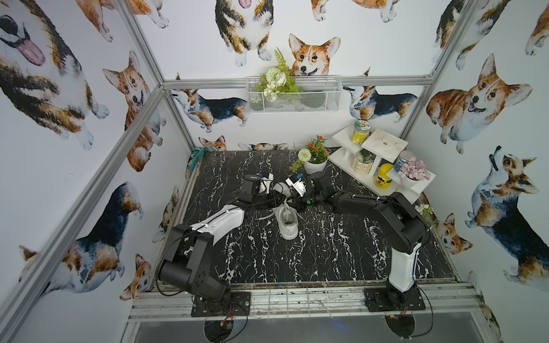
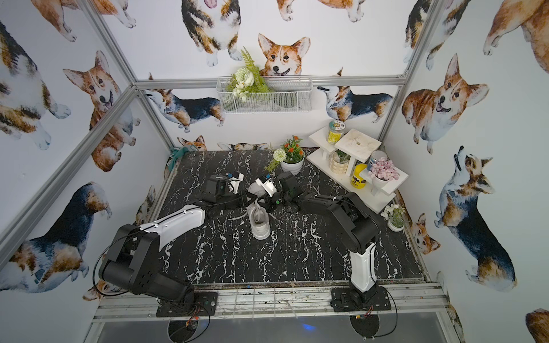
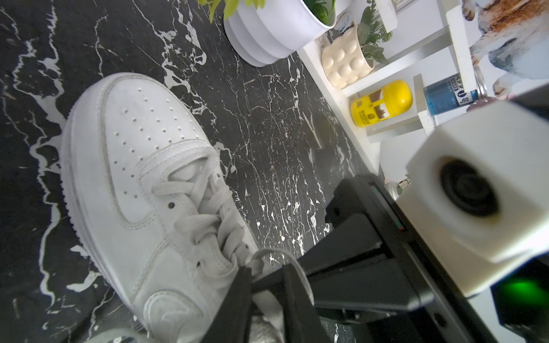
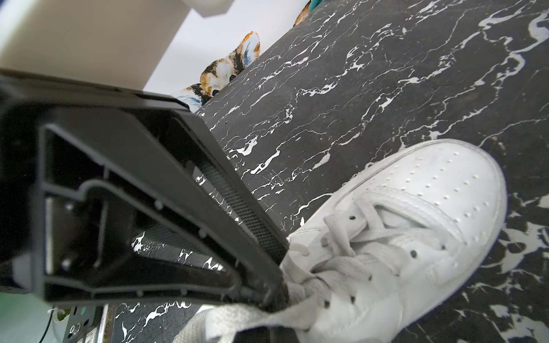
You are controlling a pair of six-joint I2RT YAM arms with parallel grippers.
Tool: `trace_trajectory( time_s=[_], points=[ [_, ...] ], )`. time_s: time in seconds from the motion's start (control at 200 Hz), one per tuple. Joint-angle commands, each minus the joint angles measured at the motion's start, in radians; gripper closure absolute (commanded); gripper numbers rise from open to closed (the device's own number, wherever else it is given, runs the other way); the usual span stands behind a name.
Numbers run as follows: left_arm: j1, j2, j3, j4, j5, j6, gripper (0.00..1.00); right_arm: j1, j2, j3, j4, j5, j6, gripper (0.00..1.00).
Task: Tie the shoes
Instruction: Cross the shoelace with the shoelace.
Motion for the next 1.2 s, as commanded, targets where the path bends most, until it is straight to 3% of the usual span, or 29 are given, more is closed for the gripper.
trace_trajectory(
  time_s=[0.0,0.145,0.29,0.561,0.586,0.666,0.786,1.046,1.196],
  points=[
    [-0.009,0.006,-0.004,-0.062,0.123,-0.013,0.80,0.005,-0.004,0.002,0.055,-0.004,0.023,1.00],
    [-0.011,0.007,-0.005,-0.064,0.124,-0.013,0.86,0.005,-0.004,0.002,0.056,-0.004,0.024,1.00],
    [-0.009,-0.001,-0.006,-0.072,0.111,-0.009,1.00,0.005,-0.007,0.002,0.053,0.002,0.022,1.00],
    [-0.010,-0.041,0.012,-0.110,0.060,0.007,1.00,0.005,-0.011,0.001,0.048,0.004,0.018,1.00],
    [-0.010,-0.044,0.013,-0.113,0.056,0.007,0.91,0.005,-0.011,0.001,0.048,0.002,0.017,1.00],
    [-0.009,-0.061,0.011,-0.119,0.038,0.007,0.76,0.005,-0.011,0.000,0.047,0.003,0.016,1.00],
    [-0.010,-0.076,0.001,-0.124,0.014,-0.002,0.64,0.005,-0.009,-0.001,0.046,0.001,0.014,1.00],
    [-0.004,-0.126,-0.035,-0.033,-0.021,-0.107,0.60,0.005,-0.013,-0.005,0.039,0.002,0.004,1.00],
    [0.002,-0.132,-0.032,-0.037,-0.045,-0.140,0.64,0.005,-0.013,-0.006,0.040,0.000,0.003,1.00]
  ],
)
